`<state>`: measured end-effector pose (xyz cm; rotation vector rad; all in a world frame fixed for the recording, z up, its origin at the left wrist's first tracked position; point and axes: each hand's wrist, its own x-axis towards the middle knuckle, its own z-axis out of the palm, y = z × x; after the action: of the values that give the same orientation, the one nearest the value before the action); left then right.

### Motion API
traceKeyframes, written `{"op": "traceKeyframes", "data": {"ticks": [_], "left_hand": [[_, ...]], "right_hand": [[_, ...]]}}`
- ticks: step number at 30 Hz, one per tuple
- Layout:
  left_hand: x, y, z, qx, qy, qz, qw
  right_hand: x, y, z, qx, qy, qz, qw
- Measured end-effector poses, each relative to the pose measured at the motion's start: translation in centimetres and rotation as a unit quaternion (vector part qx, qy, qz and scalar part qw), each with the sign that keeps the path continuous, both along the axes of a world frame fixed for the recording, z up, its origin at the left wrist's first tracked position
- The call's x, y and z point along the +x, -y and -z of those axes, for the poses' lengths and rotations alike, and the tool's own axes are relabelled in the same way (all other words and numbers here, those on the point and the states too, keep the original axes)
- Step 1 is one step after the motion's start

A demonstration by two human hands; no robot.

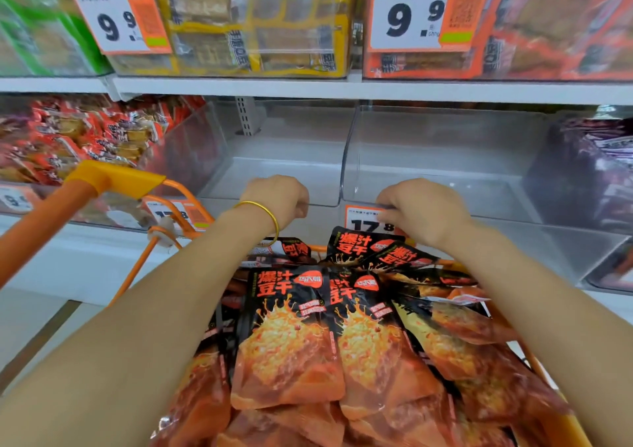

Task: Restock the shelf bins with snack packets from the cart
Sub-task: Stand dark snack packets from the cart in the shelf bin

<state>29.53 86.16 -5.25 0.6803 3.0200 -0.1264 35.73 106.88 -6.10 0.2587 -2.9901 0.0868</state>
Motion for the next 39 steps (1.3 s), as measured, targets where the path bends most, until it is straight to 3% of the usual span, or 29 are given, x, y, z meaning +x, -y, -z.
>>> {"op": "traceKeyframes", "data": {"ticks": [7,14,22,27,32,34,36,39], "left_hand": [[0.7,1.7,0.3,0.036,0.102,0.033,0.994],[2.3,2.2,0.0,0.042,0.089,0.044,0.994],[2.6,2.6,0.0,0.074,0.087,0.025,0.993],[2.5,2.4,0.2,0.144,0.182,0.037,0.972],[2.0,2.6,-0.3,0.128,0.279,0.043,0.951],[1.7,3.0,-0.4,0.184,0.314,0.026,0.931],[1.6,3.1,-0.5,0.239,0.306,0.006,0.922],[2.0,2.0,-0.8,0.282,0.185,0.007,0.941]], "right_hand": [[0.9,0.3,0.6,-0.049,0.108,-0.021,0.993],[1.8,0.1,1.2,-0.089,0.148,-0.094,0.981],[2.0,0.1,0.4,-0.115,0.208,-0.106,0.966],[2.0,-0.3,0.0,-0.084,0.227,-0.111,0.964],[2.5,-1.0,0.3,-0.123,0.255,-0.094,0.955],[2.8,-1.0,0.0,-0.164,0.232,-0.075,0.956],[3.3,-0.9,-0.4,-0.22,0.15,-0.063,0.962],[4.5,-0.6,-1.4,-0.283,0.048,-0.063,0.956]]}}
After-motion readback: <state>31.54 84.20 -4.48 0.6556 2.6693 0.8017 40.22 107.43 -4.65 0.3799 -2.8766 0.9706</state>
